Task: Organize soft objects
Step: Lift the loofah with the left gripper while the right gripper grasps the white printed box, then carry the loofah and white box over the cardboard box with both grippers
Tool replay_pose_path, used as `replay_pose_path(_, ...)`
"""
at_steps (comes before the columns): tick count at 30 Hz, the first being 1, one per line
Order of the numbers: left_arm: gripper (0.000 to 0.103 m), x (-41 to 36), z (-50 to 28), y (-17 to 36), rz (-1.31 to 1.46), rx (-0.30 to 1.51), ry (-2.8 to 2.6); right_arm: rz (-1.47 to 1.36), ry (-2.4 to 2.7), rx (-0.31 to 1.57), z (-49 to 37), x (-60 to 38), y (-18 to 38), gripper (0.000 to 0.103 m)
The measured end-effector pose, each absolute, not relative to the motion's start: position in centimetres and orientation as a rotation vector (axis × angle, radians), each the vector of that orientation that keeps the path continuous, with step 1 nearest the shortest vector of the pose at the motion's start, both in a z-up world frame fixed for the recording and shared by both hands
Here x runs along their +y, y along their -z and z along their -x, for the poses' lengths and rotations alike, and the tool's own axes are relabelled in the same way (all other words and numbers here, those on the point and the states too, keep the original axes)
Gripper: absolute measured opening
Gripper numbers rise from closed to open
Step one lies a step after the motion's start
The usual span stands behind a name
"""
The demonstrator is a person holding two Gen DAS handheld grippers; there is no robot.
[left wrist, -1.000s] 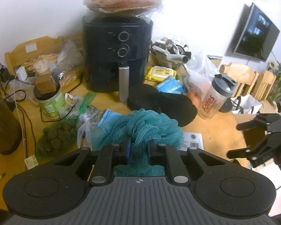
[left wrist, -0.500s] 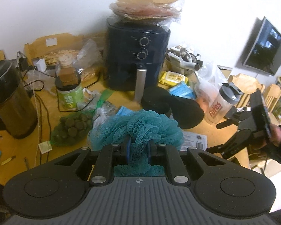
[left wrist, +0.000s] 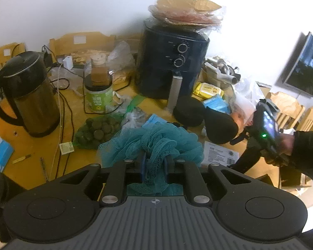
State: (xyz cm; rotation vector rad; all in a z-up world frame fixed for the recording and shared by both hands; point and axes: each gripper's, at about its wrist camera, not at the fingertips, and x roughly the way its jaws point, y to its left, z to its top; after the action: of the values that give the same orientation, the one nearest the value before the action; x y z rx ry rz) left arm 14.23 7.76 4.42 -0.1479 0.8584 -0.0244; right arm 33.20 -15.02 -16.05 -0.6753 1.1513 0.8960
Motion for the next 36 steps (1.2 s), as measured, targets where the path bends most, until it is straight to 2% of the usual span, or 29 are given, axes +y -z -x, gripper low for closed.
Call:
replay_pose_path(6,0.016,8.2,-13.2,-4.7,0.166,0.852,-0.005,0.815,-0.912,1.175,-33.7,-13.2,18.8,0.102)
replay_pose_path(12,0.016,8.4,-12.7,-4.9,0.174,0.85,-0.009,0.875,-0.921,1.206,-33.6,-12.0,20.5,0.094)
replay_pose_path(18,0.016,8.4,-12.5,-4.9,0.175,0.852,-0.005,0.866,-0.914,1.183,-33.4,-12.3,20.1,0.091)
replay_pose_path(25,0.016,7.8,-12.7,-5.2,0.171,0.848,0.026,0.759,-0.903,1.133,-32.7,-14.4,16.8,0.09)
replay_pose_path(36,0.016,6.0,-13.7,-6.3,0.131,0.827,0.123,0.585,-0.827,0.946,-30.6,-18.3,8.0,0.09)
